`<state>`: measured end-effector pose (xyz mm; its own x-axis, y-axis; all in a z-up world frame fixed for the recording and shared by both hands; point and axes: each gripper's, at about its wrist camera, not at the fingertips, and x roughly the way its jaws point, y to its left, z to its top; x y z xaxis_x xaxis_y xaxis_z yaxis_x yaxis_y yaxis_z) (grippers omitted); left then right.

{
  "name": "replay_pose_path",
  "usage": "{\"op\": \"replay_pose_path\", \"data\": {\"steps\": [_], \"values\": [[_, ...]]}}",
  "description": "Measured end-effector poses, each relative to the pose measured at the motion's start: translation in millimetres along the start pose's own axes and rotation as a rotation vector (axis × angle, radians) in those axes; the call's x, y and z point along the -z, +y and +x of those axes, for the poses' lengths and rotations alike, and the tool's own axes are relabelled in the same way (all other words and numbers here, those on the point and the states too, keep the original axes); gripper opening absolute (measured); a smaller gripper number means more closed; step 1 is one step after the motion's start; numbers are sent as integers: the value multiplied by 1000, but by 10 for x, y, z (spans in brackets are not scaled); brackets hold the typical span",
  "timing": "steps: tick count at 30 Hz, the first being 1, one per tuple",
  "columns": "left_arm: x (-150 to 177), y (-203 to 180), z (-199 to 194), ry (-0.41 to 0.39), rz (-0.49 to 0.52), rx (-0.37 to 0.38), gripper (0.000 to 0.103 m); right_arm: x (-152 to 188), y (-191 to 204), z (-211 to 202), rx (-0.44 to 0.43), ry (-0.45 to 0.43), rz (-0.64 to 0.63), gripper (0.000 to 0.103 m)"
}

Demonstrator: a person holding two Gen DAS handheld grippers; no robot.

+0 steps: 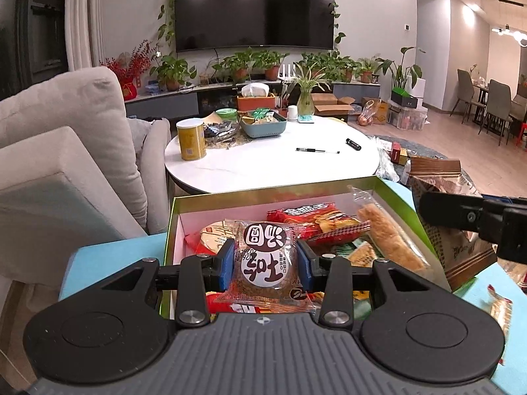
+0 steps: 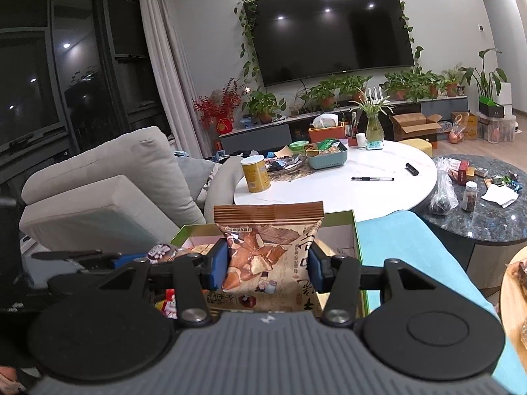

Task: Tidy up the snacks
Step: 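Lower the pastry and nut bag into the box and open both grippers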

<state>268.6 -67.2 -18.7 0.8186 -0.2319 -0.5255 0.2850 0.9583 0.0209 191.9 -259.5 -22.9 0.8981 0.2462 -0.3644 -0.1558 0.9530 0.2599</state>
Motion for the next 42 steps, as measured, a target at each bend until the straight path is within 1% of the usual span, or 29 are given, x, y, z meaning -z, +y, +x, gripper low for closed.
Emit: {"op": "replay_pose_path", "data": {"steps": [5, 6, 8, 9, 10, 12, 15, 21, 28, 37, 40, 42], "values": [[29, 27, 138, 15, -2, 1, 36, -9, 23, 130, -6, 11, 8, 73], [36, 27, 162, 18, -2, 0, 37, -8, 26, 143, -7, 12, 10, 73], [60, 42, 188, 17, -11, -15, 45, -11, 31, 178, -10, 16, 12, 73], [70, 44, 173, 15, -15, -24, 55, -11, 38, 186, -11, 19, 11, 73], [69, 52, 165, 9, -20, -31, 61, -11, 51, 202, -11, 21, 9, 73], [82, 80, 110, -3, -21, -41, 62, -16, 59, 225, -12, 26, 4, 73], [91, 151, 41, -12, -33, -59, 66, -24, 88, 259, -12, 34, -2, 73], [197, 228, -98, -14, -17, -94, 68, -47, 126, 370, -19, 49, 0, 73], [237, 237, -134, -12, -13, -86, 70, -18, 190, 485, -21, 75, -9, 73], [249, 229, -114, -10, -17, -83, 70, -53, 225, 565, -8, 70, -4, 73], [272, 223, -126, -6, -18, -83, 70, -45, 207, 635, 16, 76, 1, 73], [290, 225, -137, -2, -13, -84, 70, -29, 169, 612, 21, 77, 12, 73]]}}
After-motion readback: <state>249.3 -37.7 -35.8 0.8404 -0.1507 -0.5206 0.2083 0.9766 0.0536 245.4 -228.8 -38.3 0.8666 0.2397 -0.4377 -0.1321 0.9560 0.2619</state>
